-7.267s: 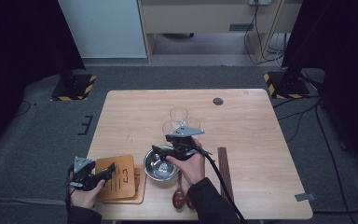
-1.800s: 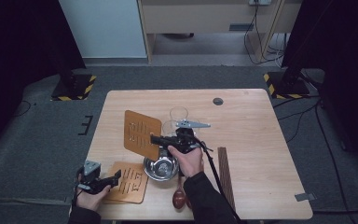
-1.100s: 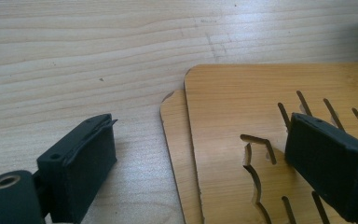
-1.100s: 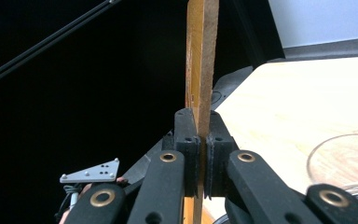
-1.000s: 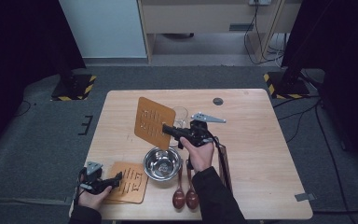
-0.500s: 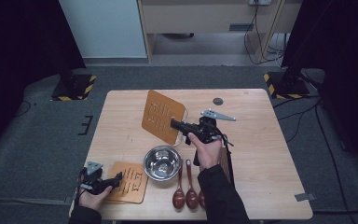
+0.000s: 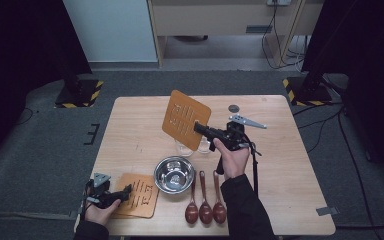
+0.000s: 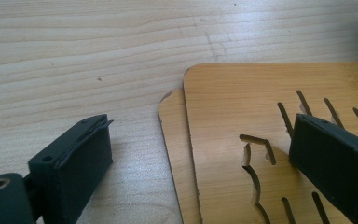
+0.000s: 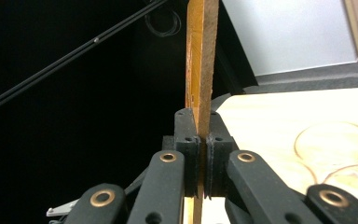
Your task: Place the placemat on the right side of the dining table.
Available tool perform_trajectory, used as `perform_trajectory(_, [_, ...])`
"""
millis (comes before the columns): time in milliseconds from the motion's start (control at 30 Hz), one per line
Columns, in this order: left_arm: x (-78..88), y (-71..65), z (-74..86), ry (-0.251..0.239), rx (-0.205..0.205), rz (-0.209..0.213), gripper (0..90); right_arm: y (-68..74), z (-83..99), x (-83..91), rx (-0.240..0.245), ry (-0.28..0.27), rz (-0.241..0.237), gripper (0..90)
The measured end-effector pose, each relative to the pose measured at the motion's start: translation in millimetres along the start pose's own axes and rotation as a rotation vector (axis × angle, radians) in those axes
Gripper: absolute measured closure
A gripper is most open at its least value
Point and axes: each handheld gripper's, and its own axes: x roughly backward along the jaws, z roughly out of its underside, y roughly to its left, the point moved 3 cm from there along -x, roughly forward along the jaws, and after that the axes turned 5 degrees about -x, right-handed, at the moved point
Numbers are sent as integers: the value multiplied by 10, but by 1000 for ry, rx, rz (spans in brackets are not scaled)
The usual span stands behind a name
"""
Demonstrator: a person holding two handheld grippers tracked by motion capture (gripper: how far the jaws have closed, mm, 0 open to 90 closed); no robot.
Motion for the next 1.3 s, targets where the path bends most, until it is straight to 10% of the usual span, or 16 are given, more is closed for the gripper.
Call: perform_trajectory(1300, [-1, 0, 0, 1, -1, 0, 44, -602, -223, 798, -59, -135, 146, 871])
